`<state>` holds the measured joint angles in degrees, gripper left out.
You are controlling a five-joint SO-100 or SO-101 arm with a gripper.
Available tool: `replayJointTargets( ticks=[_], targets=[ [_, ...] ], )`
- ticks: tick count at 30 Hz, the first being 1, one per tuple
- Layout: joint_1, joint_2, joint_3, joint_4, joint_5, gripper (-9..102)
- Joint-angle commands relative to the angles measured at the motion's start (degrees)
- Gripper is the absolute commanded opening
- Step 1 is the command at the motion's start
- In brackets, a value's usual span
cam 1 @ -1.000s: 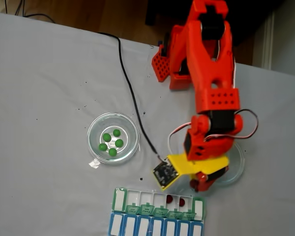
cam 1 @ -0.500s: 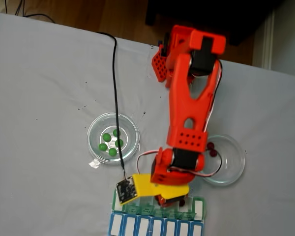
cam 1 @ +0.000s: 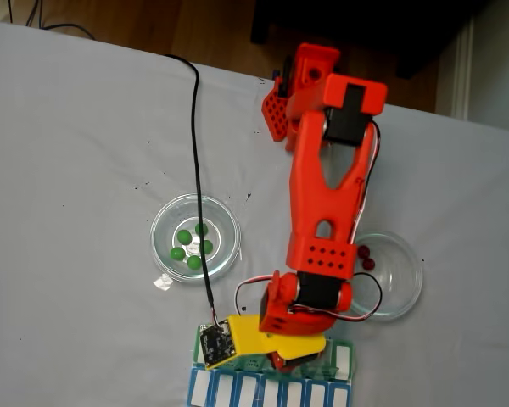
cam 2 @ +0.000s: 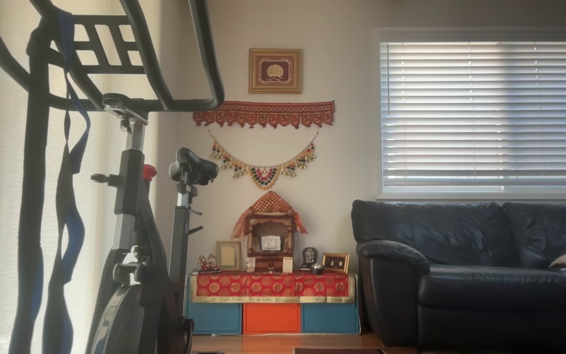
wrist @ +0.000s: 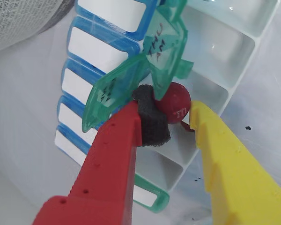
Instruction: Sort medicines into box.
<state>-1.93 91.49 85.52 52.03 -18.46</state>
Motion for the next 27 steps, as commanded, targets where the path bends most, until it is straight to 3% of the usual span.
replayJointTargets(
  ticks=[1,7,15,27],
  targets=[
    [0.0,-0.1,-6.7,-0.1,0.0,1],
    [-1.0,-0.4,-5.2,-2.0,1.0,2],
    [-1.1,-2.5,-10.4,5.4,-0.3,11],
    [-1.7,-1.3,-10.9,9.2,-1.1,22]
  ],
)
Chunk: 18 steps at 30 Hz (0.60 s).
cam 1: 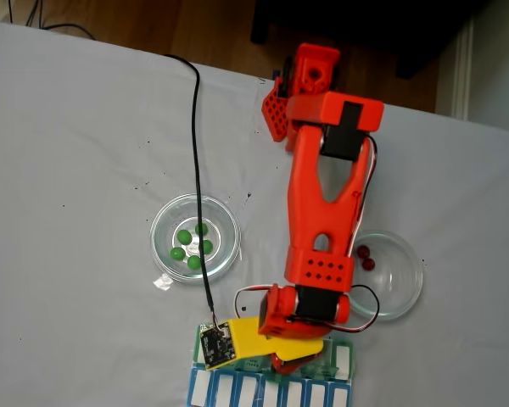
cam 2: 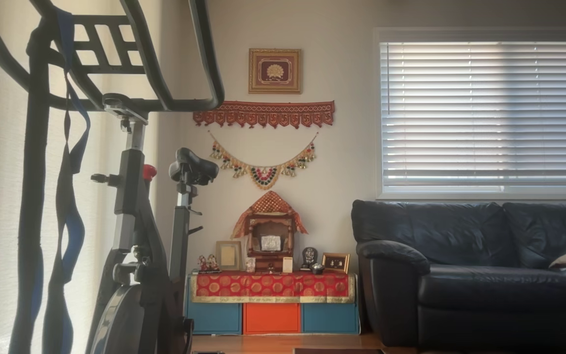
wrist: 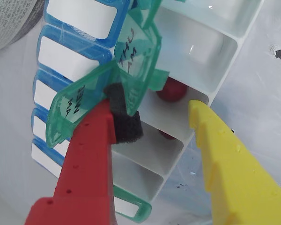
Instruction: Sort medicines into box.
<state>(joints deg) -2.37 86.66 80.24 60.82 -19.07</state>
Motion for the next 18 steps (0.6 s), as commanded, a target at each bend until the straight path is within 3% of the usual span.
replayJointTargets(
  ticks=[1,7,10,18],
  targets=[
    [-1.3,3.7,-5.6,0.8,-0.4,22],
    [-3.1,6.8,-5.1,4.6,-2.2,20],
    [-5.6,9.7,-3.2,6.8,-3.4,10],
    [-10.0,10.5,-4.0,10.5,-1.4,1]
  ],
)
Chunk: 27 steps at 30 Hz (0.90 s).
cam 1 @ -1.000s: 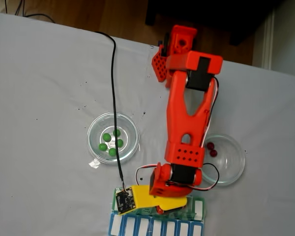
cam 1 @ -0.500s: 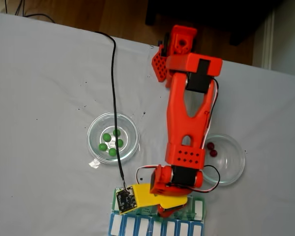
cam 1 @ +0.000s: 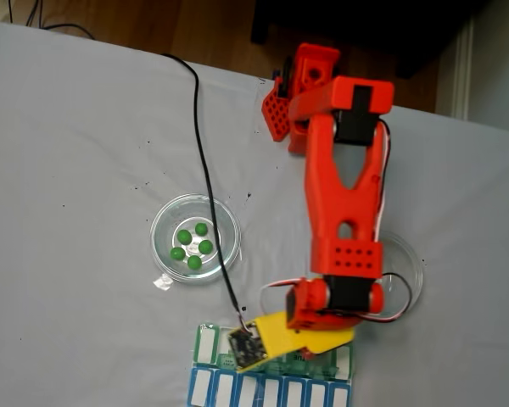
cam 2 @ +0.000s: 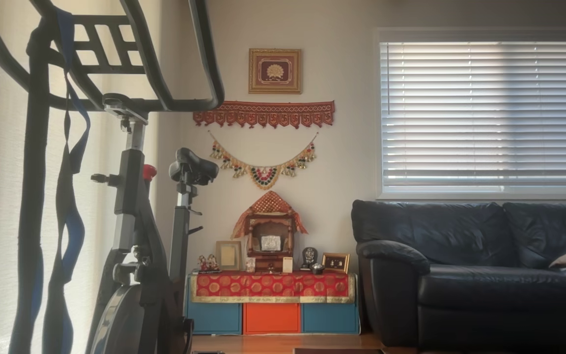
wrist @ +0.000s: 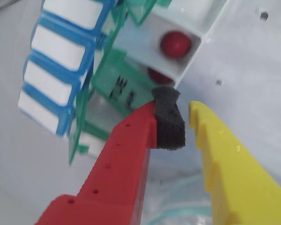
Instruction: Sort medicines into box.
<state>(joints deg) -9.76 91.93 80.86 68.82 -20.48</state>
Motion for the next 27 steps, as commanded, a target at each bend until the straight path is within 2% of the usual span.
replayJointTargets(
  ticks=[1,5,11,15,20,24,27],
  targets=[
    [-3.2,5.1,-5.7,4.4,-0.3,1],
    [-7.0,8.7,-6.4,10.6,1.1,1],
    [-13.8,21.2,0.4,11.0,10.8,1],
    [-18.3,22.8,2.1,11.6,5.6,1],
    [-19.0,22.9,4.5,11.3,7.8,1],
    [-20.7,17.5,2.6,18.6,5.8,1],
    [-20.6,16.3,6.0,16.2,6.9,1]
  ],
)
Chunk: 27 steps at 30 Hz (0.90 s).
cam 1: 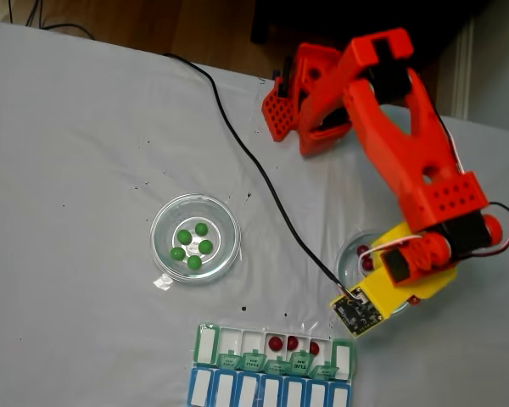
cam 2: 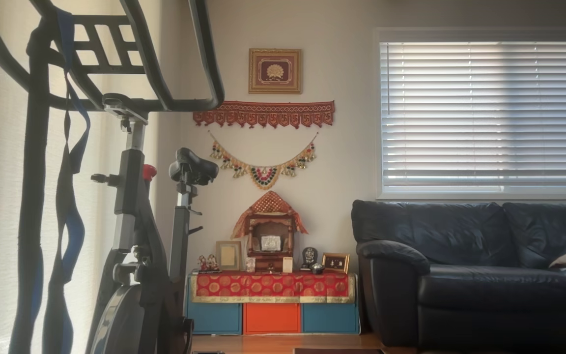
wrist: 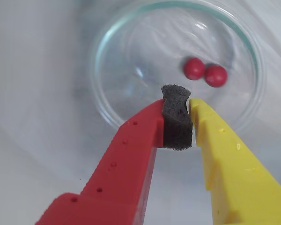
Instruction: Sort medicines into box.
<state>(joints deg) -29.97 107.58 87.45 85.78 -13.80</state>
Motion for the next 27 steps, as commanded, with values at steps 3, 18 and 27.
replayJointTargets(
  ticks=[3,18,27],
  targets=[
    [-0.4,-1.8,-0.8,-1.1,-0.4,1],
    [-2.7,-9.2,-2.6,7.3,-1.4,1],
    [-4.7,-5.6,5.8,-1.1,0.8,3]
  ],
)
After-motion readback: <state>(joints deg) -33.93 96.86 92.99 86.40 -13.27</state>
